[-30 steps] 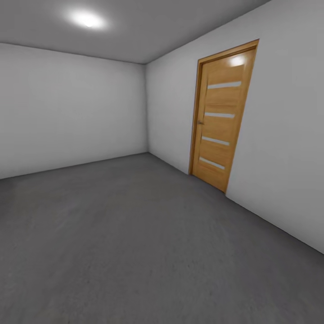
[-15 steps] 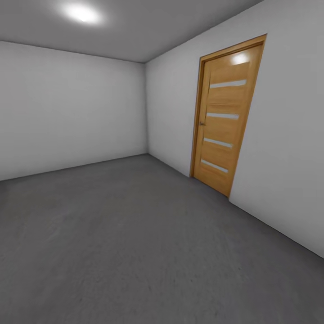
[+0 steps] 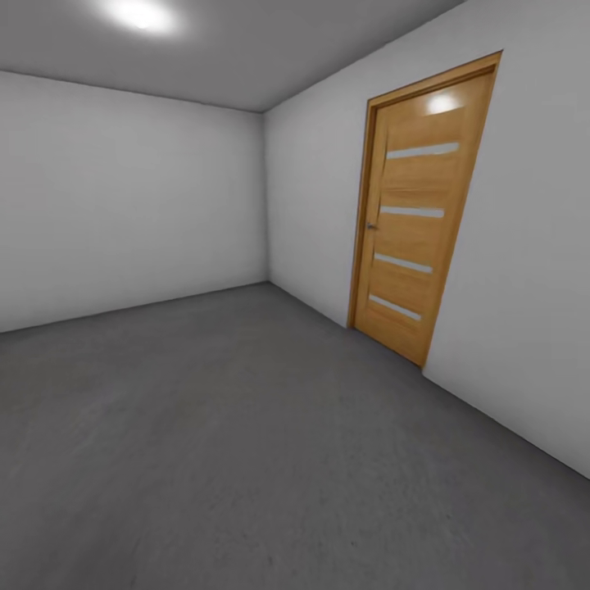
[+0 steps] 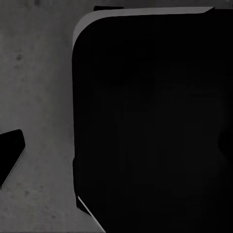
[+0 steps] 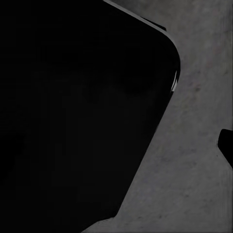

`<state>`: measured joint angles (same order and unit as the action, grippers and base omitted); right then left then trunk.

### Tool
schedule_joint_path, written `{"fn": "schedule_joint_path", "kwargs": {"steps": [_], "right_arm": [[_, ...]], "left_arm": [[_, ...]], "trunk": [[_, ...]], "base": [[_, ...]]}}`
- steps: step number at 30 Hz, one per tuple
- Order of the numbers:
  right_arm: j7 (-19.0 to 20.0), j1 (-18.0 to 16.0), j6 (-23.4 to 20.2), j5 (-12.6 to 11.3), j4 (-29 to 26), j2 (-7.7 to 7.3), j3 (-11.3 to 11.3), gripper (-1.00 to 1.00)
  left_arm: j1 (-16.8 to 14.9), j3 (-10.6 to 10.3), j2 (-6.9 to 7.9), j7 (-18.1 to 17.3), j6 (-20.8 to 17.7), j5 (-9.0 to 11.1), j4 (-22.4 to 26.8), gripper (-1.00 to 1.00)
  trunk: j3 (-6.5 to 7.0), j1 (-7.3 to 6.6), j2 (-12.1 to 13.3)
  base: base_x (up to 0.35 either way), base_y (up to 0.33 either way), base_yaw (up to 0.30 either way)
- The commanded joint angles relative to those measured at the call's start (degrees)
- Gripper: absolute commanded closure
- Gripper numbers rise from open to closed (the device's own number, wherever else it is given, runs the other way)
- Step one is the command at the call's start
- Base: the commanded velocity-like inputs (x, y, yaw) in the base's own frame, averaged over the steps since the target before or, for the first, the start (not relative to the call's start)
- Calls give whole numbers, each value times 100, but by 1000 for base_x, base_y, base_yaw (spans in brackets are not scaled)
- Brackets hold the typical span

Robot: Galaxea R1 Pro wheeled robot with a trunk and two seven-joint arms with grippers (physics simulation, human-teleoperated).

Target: Move the two storage containers from the living room to the garage. In the garage, place one container on the floor and stack the other container on top of it (either order is fine).

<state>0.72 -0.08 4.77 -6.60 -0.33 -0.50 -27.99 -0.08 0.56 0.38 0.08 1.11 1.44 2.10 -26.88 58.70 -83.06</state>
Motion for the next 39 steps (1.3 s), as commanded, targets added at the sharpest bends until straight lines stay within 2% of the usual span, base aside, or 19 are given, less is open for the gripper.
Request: {"fn": "schedule_joint_path", "kwargs": {"steps": [1, 39], "right_arm": [[7, -1, 15, -60, -2, 0, -48, -100], [7, -1, 15, -60, -2, 0, -48, -100]], "left_arm": [[-1, 4, 2, 1, 12, 15, 1, -100], [-1, 3, 0, 1, 12, 15, 1, -100]], "trunk": [[-5, 3, -2], [-5, 3, -2]], "base": [[322, 0, 0], [322, 0, 0]]}}
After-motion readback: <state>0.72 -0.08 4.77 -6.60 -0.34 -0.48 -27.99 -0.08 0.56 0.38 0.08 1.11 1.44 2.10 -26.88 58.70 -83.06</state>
